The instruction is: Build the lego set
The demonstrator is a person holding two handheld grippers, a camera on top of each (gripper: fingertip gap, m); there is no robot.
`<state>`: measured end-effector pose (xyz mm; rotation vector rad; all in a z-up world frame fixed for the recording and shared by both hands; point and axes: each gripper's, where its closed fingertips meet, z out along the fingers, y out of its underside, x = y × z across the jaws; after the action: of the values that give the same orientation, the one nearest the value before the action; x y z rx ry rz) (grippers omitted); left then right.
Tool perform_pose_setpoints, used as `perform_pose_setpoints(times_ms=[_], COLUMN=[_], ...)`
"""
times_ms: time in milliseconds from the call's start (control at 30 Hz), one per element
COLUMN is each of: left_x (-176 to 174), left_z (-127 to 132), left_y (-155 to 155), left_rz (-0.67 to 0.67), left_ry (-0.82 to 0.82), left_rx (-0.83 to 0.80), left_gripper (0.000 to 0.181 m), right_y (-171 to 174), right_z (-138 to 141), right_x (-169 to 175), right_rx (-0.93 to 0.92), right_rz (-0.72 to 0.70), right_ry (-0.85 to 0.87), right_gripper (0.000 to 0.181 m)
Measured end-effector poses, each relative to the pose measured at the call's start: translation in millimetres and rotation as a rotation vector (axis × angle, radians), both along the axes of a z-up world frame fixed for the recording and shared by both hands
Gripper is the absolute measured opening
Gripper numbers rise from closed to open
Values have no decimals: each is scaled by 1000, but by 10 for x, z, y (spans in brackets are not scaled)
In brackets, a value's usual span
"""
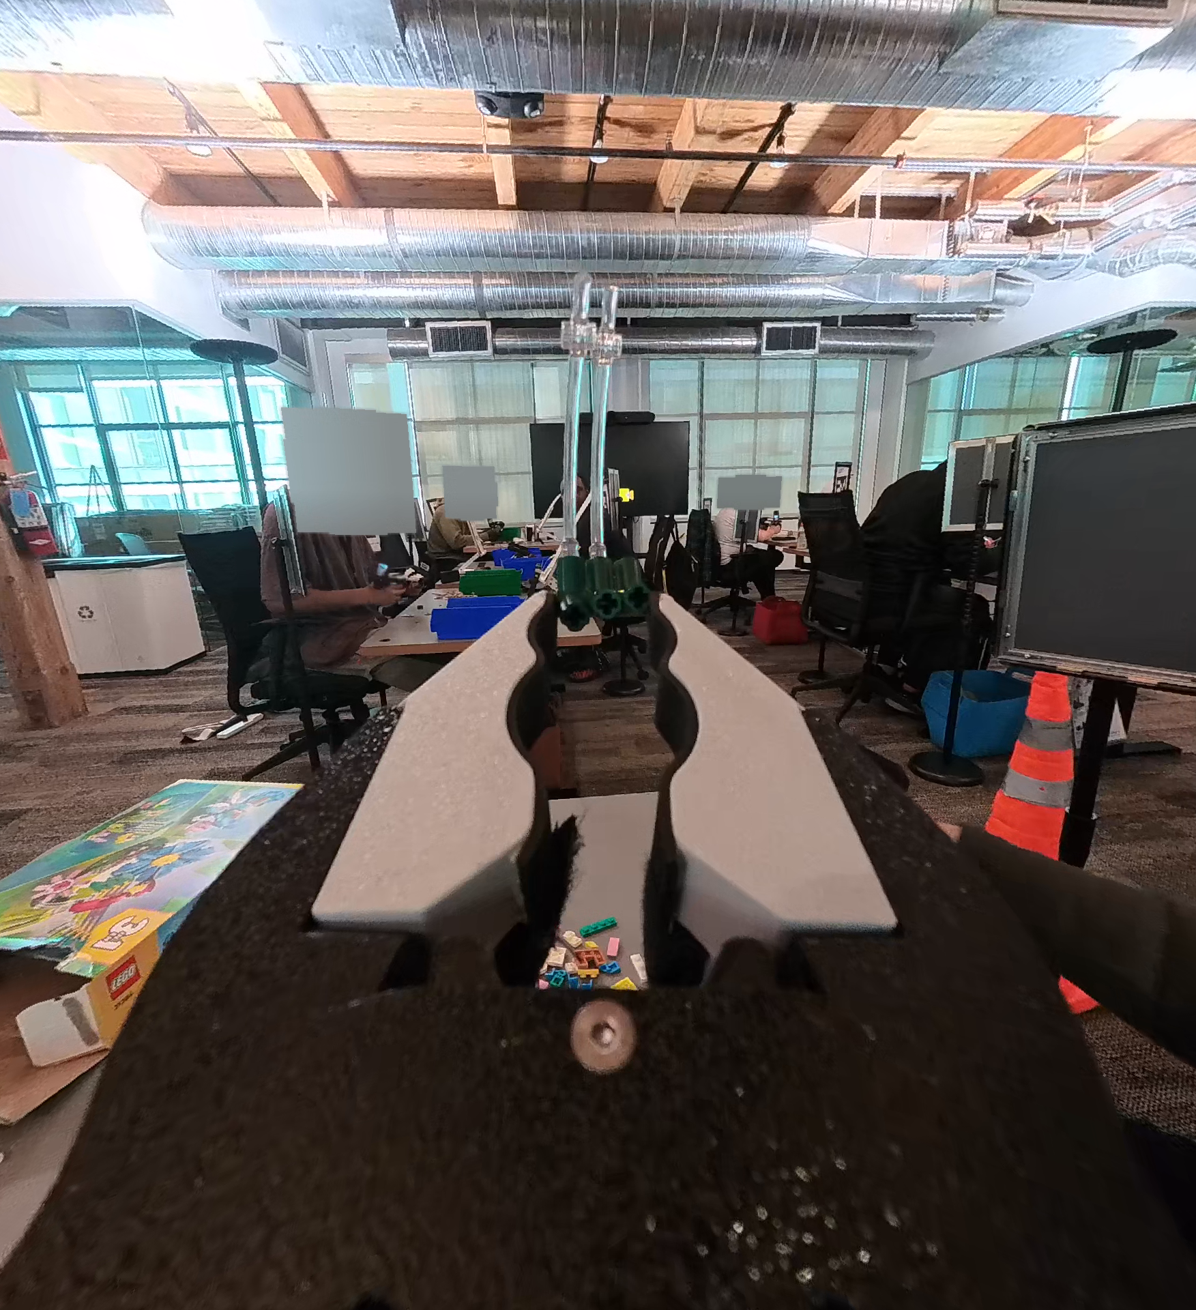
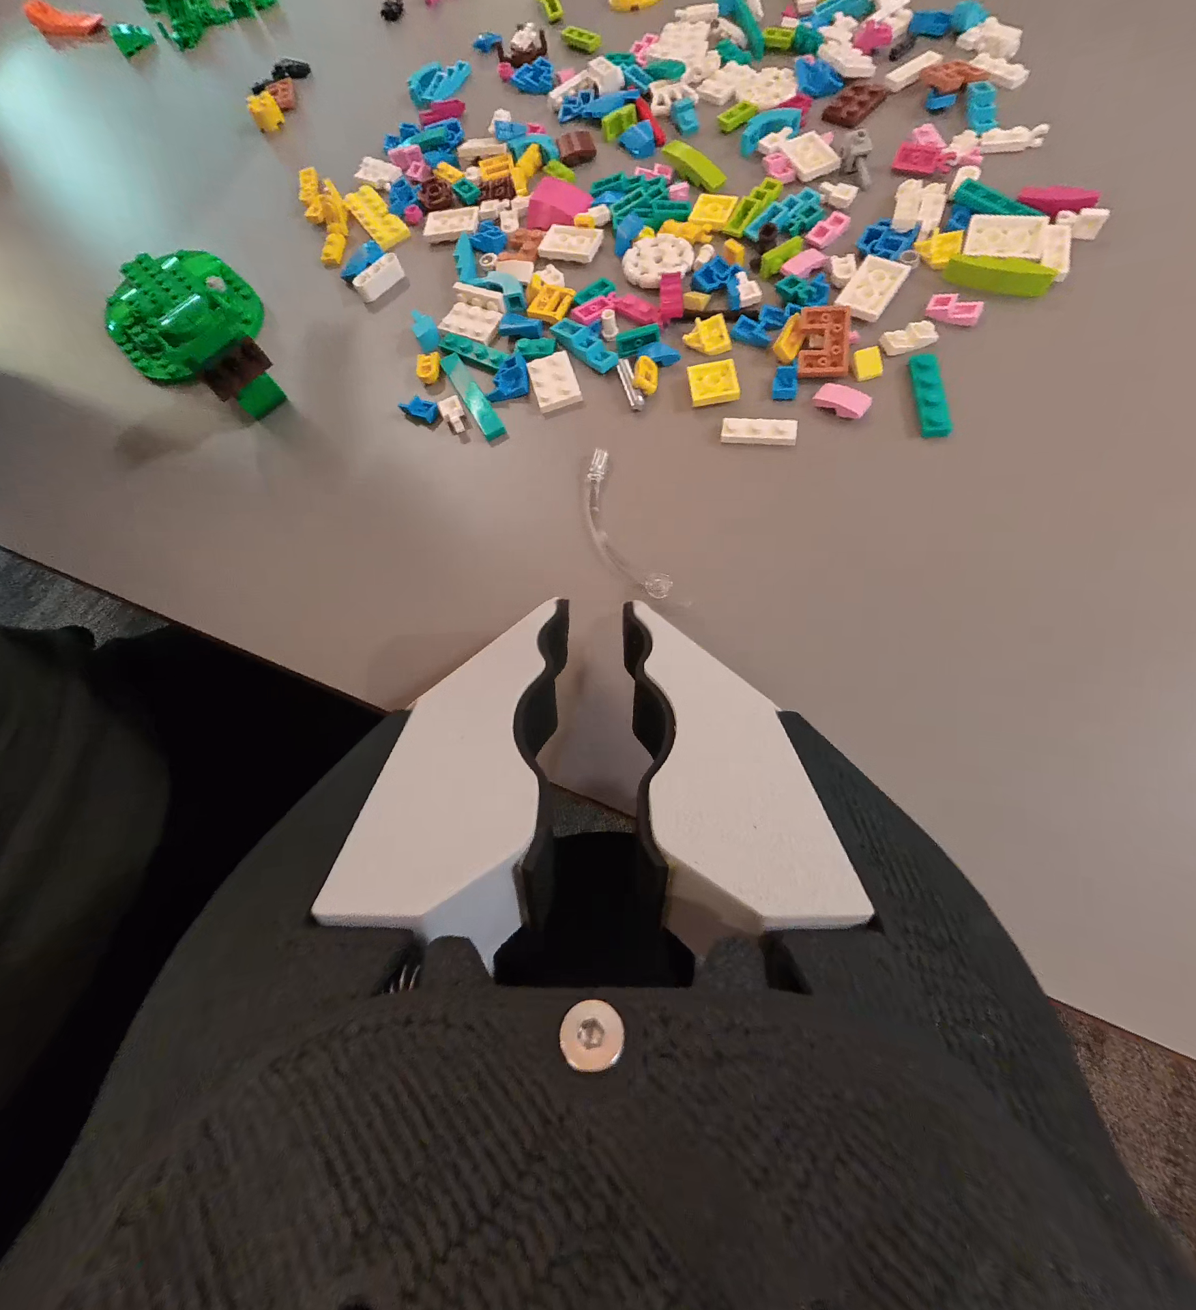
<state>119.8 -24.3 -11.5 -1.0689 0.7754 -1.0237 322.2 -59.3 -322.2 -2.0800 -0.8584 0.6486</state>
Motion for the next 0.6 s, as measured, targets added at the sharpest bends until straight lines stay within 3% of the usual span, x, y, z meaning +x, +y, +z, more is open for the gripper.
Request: perform_pose_setpoints(times_ms=[600], left_x=[7], left_z=[43], left_y=[-57], left_rz=[4], left_ry=[-3], left_rx=[19], left_gripper=[23], right_y=[149], right_z=[-128], right_x=[-44], right_rx=[-101], right_rz=[-88], right_ry=[-65], right_gripper=[13])
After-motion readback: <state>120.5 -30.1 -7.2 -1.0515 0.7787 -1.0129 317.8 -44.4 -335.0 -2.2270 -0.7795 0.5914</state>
